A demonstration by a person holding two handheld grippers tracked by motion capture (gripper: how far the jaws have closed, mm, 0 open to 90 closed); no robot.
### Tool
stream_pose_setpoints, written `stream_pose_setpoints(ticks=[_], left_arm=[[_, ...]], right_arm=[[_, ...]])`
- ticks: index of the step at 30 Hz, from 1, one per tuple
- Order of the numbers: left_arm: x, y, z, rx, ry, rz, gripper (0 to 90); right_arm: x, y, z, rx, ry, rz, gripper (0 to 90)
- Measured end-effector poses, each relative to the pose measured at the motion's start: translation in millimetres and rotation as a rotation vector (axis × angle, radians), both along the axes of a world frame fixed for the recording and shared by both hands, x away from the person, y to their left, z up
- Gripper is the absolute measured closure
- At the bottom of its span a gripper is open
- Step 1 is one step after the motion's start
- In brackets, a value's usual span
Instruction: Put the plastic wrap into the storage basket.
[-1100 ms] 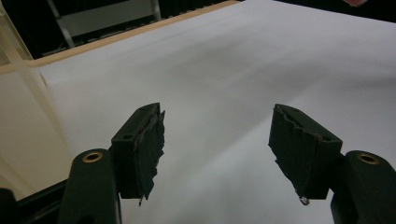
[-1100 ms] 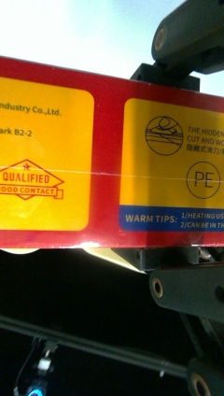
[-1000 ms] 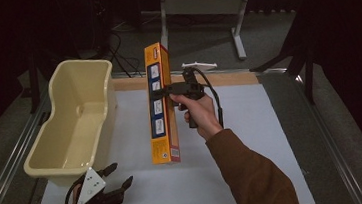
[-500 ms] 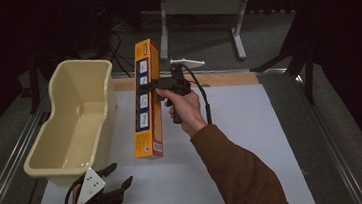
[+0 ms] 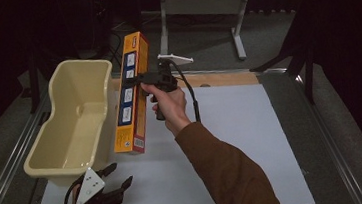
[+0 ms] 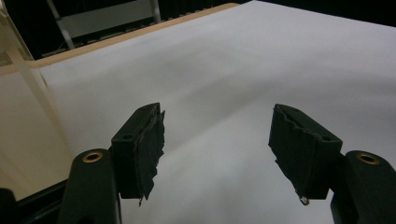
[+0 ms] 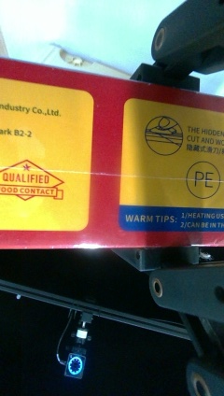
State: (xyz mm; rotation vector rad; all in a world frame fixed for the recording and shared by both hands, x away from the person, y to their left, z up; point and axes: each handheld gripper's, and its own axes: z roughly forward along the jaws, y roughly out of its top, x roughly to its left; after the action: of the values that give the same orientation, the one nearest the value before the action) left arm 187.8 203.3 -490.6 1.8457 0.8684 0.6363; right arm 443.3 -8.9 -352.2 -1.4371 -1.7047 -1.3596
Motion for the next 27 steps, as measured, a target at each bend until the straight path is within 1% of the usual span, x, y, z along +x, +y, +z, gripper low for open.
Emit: stream_pose_setpoints(ticks=[5, 6, 7, 10, 11, 13, 17, 20, 27], left_arm=[[-0.4, 0.7, 0.0, -0.002, 0.0, 0.0, 34.9], [-0.4, 0.7, 0.0, -0.002, 0.0, 0.0, 34.9], [-0.9, 1.0, 0.1, -0.003, 0.0, -0.002, 34.9], [-1.1, 1.2, 0.3, -0.007, -0.001, -0.003, 34.9], [-1.1, 1.2, 0.3, -0.007, -0.001, -0.003, 34.9], [-0.7, 1.2, 0.2, -0.008, -0.001, -0.004, 34.9], [-0.9, 1.5, 0.3, -0.01, -0.001, -0.006, 34.9], [-0.7, 1.7, 0.4, -0.011, -0.001, -0.007, 34.9], [-1.4, 1.9, 0.5, -0.018, -0.001, -0.012, 34.9]], right_arm=[[-2.5, 12.8, -1.1, 0.033, 0.01, -0.009, 40.1], [-2.5, 12.8, -1.1, 0.033, 0.01, -0.009, 40.1], [-3.3, 20.0, -0.3, 0.035, 0.007, -0.004, 40.1], [-4.8, 28.3, 1.1, 0.033, -0.005, 0.008, 40.1], [-4.8, 28.3, 1.1, 0.033, -0.005, 0.008, 40.1], [-4.4, 34.3, 1.6, 0.024, 0.001, 0.016, 40.0], [-3.5, 39.2, 2.1, 0.027, 0.001, 0.017, 40.0], [-5.4, 48.7, 3.9, 0.051, 0.002, 0.006, 40.1], [-9.7, 69.1, 4.7, 0.064, 0.0, 0.017, 40.0]])
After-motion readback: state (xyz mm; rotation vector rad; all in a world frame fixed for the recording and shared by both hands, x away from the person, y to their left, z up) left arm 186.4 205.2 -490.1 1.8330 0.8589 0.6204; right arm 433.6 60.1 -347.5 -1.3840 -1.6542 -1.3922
